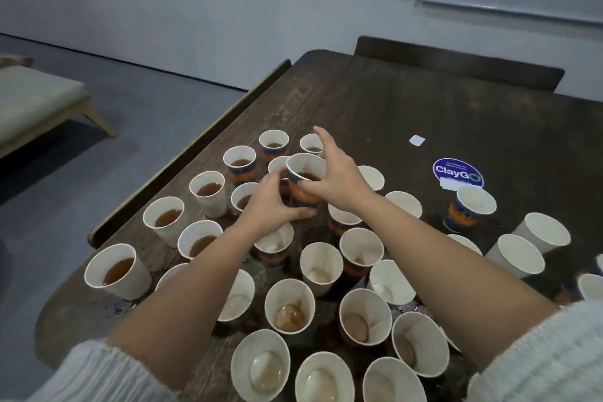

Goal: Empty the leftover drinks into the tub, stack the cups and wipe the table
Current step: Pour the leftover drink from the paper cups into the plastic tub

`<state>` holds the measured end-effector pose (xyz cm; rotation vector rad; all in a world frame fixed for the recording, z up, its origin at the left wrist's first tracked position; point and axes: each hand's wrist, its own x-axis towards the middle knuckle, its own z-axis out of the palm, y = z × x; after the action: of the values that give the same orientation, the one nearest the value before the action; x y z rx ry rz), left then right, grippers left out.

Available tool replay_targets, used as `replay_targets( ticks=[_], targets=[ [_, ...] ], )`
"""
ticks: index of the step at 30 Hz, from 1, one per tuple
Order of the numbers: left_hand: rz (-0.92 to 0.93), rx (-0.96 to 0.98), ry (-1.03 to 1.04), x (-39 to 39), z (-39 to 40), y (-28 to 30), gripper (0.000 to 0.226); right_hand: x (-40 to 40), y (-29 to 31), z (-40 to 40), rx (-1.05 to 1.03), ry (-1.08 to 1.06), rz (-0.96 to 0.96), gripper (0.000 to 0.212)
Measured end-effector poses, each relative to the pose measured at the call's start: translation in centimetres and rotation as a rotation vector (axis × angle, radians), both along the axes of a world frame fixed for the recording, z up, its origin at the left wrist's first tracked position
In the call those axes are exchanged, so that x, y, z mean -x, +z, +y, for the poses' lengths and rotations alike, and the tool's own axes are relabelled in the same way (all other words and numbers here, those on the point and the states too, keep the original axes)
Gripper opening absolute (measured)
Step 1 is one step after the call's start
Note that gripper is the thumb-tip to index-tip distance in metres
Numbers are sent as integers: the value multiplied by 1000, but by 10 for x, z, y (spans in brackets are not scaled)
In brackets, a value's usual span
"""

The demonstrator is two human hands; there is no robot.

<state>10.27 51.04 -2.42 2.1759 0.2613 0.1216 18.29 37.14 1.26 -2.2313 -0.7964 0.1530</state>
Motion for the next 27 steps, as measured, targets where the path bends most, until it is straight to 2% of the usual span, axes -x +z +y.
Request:
replay_targets(
  ticks=[3, 6, 9, 11, 13, 16, 21, 25, 27],
  targets=[
    [-67, 155, 19, -9, -37, 16, 81, 8, 31, -26, -55, -9, -27, 100],
    [-212, 229, 64, -11, -86, 37, 80, 13, 55, -64, -123, -55, -61, 100],
    [-316, 262, 16, -13, -131, 48, 64, 15, 73, -112, -150, -105, -77, 101],
    [-373, 289, -33, -18, -166, 54, 62, 17, 83, -155, -201, -122, 2, 97],
    [-399, 298, -83, -20, -203, 64, 64, 21, 90, -200, -292, -153, 114, 82],
    [-413, 311, -135, -21, -270, 71, 66, 31, 91, -276, -439, -290, 311, 67],
    [-409, 342, -264, -17, -389, 73, 64, 60, 84, -400, -598, -378, 634, 65],
    [-382, 351, -401, -16, -493, 64, 67, 82, 74, -503, -703, -492, 693, 75],
    [-371, 373, -451, -14, -532, 62, 66, 92, 72, -541, -755, -546, 711, 73]
  ],
)
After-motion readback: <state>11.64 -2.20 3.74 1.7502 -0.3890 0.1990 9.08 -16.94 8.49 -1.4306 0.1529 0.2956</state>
